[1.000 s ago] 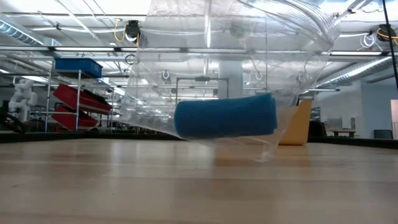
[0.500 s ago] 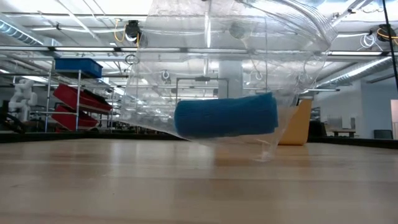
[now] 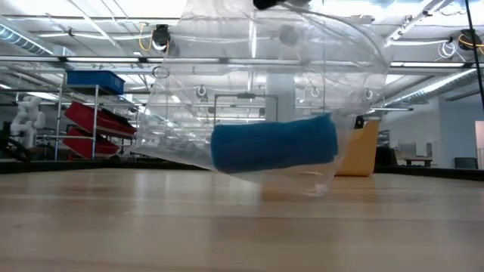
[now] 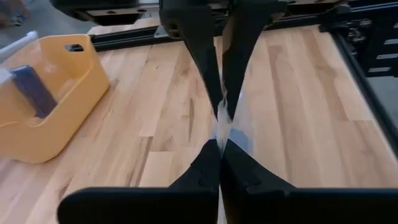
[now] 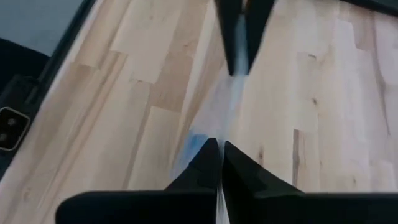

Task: Roll bandage
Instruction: Close the transparent zip bag

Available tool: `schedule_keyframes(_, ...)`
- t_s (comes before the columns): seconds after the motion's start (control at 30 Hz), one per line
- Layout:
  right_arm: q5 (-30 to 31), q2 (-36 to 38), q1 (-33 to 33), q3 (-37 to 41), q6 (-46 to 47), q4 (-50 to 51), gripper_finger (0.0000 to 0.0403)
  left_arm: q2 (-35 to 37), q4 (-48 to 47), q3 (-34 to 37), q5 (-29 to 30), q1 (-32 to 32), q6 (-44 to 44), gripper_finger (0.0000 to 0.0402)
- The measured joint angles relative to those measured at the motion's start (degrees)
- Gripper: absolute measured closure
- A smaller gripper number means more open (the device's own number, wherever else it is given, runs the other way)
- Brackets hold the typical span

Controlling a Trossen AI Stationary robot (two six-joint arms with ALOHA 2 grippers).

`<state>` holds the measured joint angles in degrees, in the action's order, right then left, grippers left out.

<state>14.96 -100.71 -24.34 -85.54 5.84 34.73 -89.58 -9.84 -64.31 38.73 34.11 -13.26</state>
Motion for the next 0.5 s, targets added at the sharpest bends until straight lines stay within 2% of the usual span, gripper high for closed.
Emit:
schedule_keyframes(0.27, 0.6, 0.3, -0.6, -0.1, 4.0, 5.0, 0.0403, 0.1, -0.6, 0.0, 1.9, 0.9, 0.0, 0.0401)
schedule_keyframes(0.5, 2.0, 1.9, -2.2, -0.1, 8.5, 9.1, 0.0403, 1.7, -5.1, 0.0, 3.8, 1.7, -4.5, 0.0401)
